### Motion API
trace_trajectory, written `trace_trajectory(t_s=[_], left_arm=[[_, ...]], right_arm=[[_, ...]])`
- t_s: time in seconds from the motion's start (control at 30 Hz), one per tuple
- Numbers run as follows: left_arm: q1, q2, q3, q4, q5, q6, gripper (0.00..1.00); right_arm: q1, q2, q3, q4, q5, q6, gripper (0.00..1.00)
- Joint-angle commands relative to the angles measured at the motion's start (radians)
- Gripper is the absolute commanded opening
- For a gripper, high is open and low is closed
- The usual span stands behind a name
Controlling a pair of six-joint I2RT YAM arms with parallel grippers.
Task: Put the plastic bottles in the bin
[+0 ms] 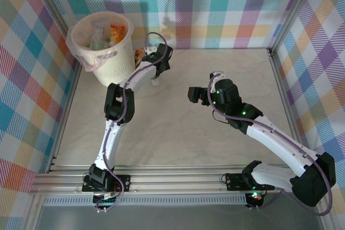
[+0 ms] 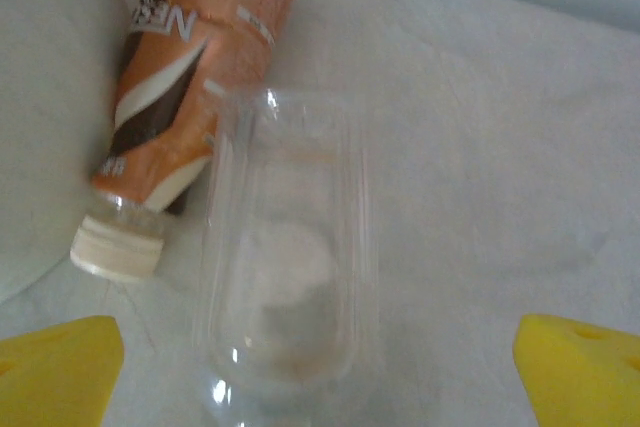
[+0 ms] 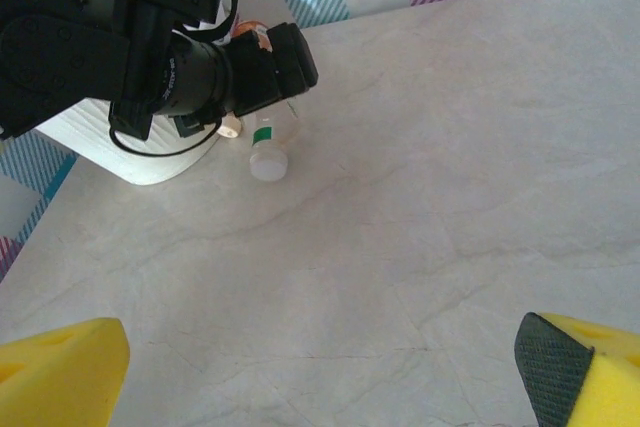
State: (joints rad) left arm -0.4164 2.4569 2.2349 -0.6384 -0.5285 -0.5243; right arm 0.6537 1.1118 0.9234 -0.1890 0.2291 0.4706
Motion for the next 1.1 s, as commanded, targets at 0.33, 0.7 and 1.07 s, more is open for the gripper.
trace_trajectory(t_s=[0.33, 0.7, 1.07], left_arm=[[0.059, 0.124, 0.102, -0.033, 0.164, 0.024, 0.86], [0.058, 0.131, 0.12, -0.052, 0.192, 0.054, 0.64], [0.028, 0.004, -0.023, 0.053, 0.255, 0.144, 0.51]], right_arm=[[0.001, -0.004, 0.0, -0.002, 0.036, -0.033, 1.0], [0.001, 0.005, 0.003, 0.008, 0.027, -0.029, 1.0], [0.001, -0.025, -0.038, 0.111, -0.094, -0.127, 1.0]])
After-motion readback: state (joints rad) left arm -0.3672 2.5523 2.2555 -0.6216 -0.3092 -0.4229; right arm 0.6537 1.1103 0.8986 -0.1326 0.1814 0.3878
